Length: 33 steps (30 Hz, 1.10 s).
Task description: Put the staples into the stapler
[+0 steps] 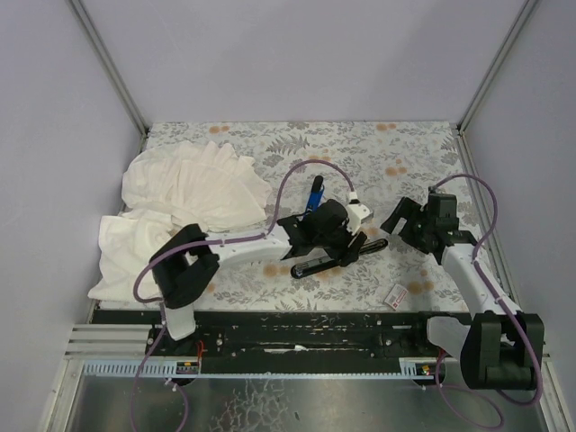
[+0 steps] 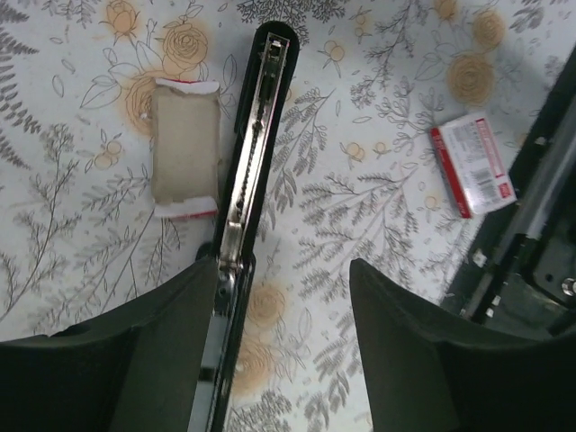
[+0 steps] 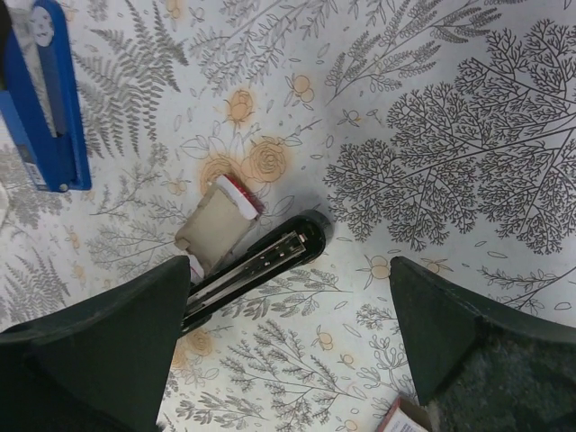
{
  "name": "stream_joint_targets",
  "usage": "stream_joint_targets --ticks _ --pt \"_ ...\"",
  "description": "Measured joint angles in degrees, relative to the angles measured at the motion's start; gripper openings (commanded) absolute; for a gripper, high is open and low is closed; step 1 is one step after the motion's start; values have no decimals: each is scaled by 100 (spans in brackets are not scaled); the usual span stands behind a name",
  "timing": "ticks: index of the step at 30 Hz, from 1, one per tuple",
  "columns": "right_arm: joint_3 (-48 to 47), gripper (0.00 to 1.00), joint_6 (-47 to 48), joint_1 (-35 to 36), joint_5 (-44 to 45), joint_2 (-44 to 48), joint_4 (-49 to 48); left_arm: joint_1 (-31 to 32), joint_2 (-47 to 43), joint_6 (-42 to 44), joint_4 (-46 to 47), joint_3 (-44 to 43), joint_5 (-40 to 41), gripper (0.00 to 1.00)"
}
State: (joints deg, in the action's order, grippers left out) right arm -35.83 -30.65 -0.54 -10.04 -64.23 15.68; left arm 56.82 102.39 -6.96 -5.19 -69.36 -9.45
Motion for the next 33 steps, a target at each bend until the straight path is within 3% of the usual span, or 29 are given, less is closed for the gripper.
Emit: stream_joint_targets --ticks 8,19,25,33 --pt "181 97 -188 -103 -85 319 -17 2 970 358 24 -555 -61 52" --pt "323 97 -348 -114 -356 203 -188 2 1405 590 42 -647 179 46" --pt "420 97 -369 -114 -442 203 -238 2 1405 680 142 -636 332 24" --pt "588 99 -389 -114 -472 203 -361 4 1403 813 227 -597 308 16"
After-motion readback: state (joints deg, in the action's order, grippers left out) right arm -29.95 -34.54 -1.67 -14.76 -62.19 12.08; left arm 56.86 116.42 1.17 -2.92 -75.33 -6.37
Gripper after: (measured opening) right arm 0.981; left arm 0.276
